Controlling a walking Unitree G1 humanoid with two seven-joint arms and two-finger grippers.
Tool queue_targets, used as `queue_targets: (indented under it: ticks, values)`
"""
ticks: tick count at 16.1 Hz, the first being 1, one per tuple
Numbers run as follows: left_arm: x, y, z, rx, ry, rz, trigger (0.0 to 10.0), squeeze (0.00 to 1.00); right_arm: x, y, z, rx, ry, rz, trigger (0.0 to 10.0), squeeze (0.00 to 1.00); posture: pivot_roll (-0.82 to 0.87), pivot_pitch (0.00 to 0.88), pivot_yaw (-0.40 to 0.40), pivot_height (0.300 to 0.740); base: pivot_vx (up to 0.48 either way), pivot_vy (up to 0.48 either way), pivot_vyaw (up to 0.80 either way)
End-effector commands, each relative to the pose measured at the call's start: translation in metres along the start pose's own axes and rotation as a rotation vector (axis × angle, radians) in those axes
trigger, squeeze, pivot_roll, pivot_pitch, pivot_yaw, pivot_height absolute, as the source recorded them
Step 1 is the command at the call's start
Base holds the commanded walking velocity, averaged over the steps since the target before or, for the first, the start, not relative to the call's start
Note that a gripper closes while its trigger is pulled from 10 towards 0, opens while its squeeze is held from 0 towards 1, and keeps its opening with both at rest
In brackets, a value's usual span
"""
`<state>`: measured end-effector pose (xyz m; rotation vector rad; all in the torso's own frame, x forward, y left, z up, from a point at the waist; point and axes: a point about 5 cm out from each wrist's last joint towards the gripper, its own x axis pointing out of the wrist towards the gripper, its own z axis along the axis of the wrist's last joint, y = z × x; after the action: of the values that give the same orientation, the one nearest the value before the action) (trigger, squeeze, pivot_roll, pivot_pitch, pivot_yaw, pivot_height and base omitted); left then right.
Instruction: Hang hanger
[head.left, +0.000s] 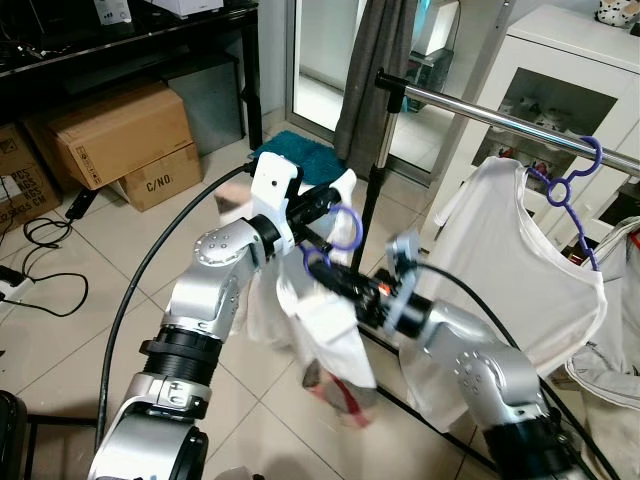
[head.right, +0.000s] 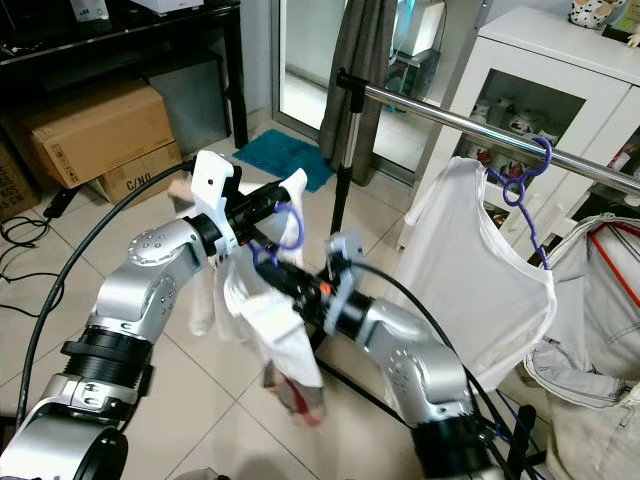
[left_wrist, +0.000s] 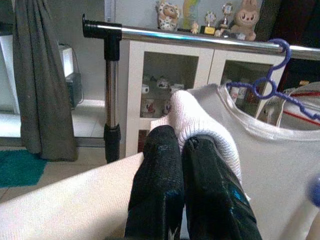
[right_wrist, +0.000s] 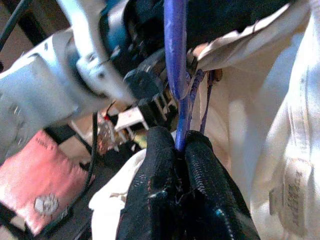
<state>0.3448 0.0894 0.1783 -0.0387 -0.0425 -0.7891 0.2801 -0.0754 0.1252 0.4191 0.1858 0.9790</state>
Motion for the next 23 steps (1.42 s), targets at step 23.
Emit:
queue_targets:
  ticks: [23]
  values:
    - [-0.132, 0.148, 0.032, 0.466, 0.35, 0.504, 0.0, 0.0, -0.131, -0.021, 0.036, -0.373, 0.331, -0.014, 0.0, 0.0, -0.16, 0.0, -0.038, 0.74, 0.0, 0.0, 0.0]
